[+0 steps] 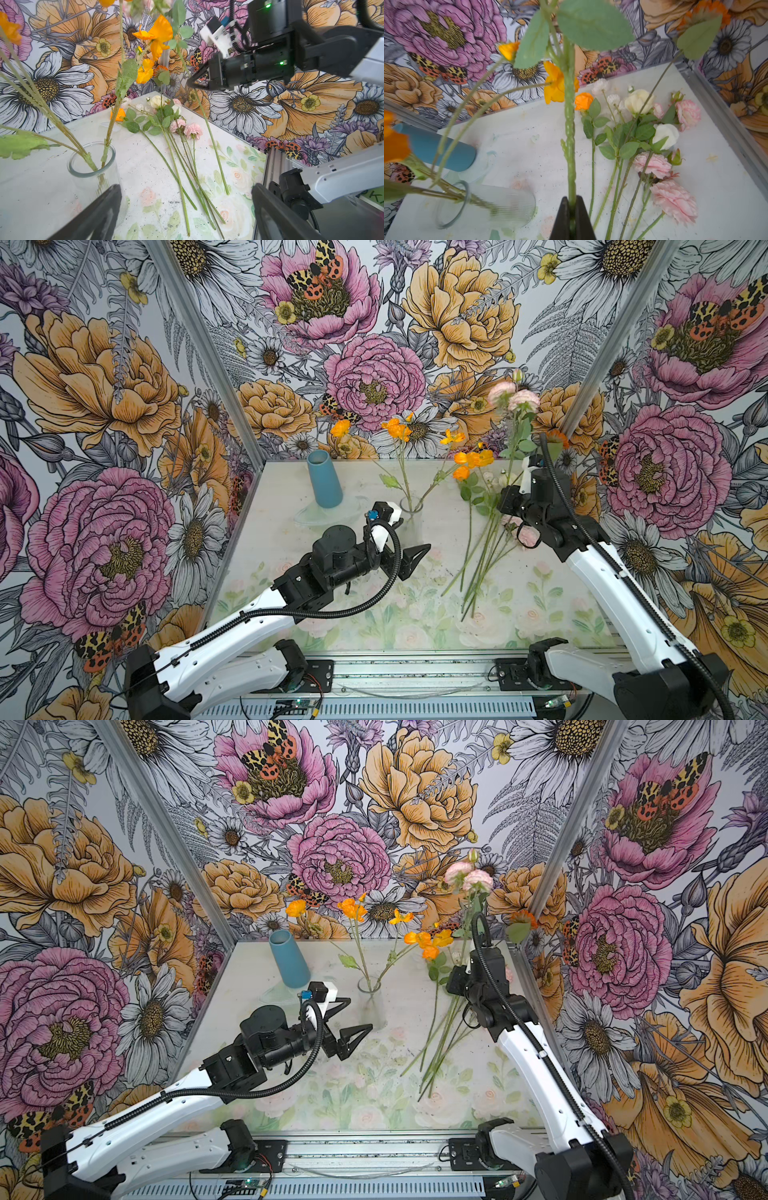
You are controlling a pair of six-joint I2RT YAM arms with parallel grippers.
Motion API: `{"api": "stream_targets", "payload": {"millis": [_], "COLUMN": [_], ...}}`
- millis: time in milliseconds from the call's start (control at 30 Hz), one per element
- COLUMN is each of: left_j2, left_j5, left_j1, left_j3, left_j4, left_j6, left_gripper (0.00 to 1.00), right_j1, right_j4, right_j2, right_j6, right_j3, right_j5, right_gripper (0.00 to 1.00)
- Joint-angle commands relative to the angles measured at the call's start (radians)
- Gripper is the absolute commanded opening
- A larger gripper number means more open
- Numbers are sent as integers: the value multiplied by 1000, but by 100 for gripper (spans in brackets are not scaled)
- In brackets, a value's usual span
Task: Arrange flowers in a vase
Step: Pick up the flower from the flowers, then place the flower in the vase.
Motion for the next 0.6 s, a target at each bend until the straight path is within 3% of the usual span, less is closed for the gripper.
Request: {"api": "stream_targets", "payload": {"millis": [0, 167, 300, 400, 567], "left_j2": [-17, -12, -15, -33, -64], "left_j5": [-44, -20, 216, 338, 318], "left_j1": [14, 78, 233, 298, 337], "left_j3": [42, 120, 135, 122, 114], "left_j4": [-81, -230, -238, -217, -268], "left_j6": [12, -38, -200, -276, -346], "left_gripper": [99, 99, 99, 99, 99], "right_j1": [16, 101, 194, 246, 332], "right_j4": [11, 63, 168, 245, 425], "right_j2": [-82, -133, -154, -142, -111], "right_j6": [-23, -82, -134, -181, -253], "right_j3": [36, 114, 176, 212, 196], "right_j5": [78, 42, -38, -117, -154], "right_gripper": [0, 0, 0, 0, 0]}}
